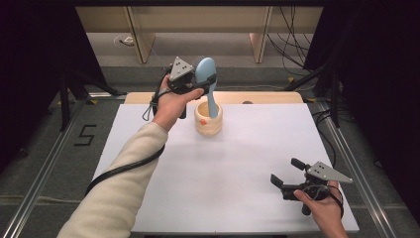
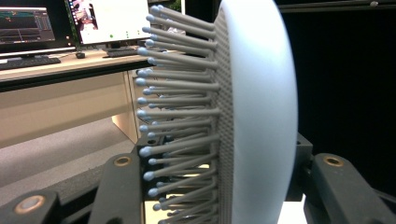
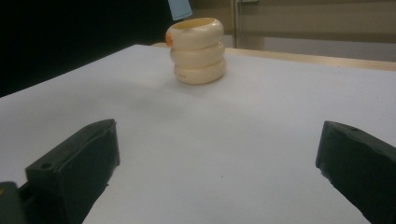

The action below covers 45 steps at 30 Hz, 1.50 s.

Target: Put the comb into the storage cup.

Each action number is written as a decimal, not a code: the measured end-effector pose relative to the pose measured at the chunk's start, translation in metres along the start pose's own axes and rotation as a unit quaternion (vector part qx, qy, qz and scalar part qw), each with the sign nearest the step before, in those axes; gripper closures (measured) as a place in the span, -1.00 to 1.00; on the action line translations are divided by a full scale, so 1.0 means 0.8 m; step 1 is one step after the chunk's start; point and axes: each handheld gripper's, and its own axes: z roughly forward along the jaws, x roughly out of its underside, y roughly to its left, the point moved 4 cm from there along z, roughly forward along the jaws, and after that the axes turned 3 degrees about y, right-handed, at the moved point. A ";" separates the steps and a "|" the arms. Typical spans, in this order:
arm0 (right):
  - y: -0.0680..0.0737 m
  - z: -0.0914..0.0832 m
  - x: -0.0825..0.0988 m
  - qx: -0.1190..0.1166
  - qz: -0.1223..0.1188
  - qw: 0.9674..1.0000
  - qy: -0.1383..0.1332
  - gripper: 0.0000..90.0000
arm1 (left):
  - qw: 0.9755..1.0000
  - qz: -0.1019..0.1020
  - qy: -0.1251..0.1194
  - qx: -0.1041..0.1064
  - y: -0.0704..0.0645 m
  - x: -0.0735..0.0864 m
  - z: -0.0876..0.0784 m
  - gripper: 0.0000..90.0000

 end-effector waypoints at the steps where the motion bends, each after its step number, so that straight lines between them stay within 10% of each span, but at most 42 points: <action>1: 0.000 0.000 0.000 0.000 0.000 1.000 0.000 -0.99 | 1.000 0.000 0.000 -0.001 0.001 0.000 0.001 0.09; 45: 0.000 0.001 0.002 -0.003 0.008 1.000 0.004 -0.98 | 0.999 0.012 0.016 -0.028 0.016 0.001 0.024 0.08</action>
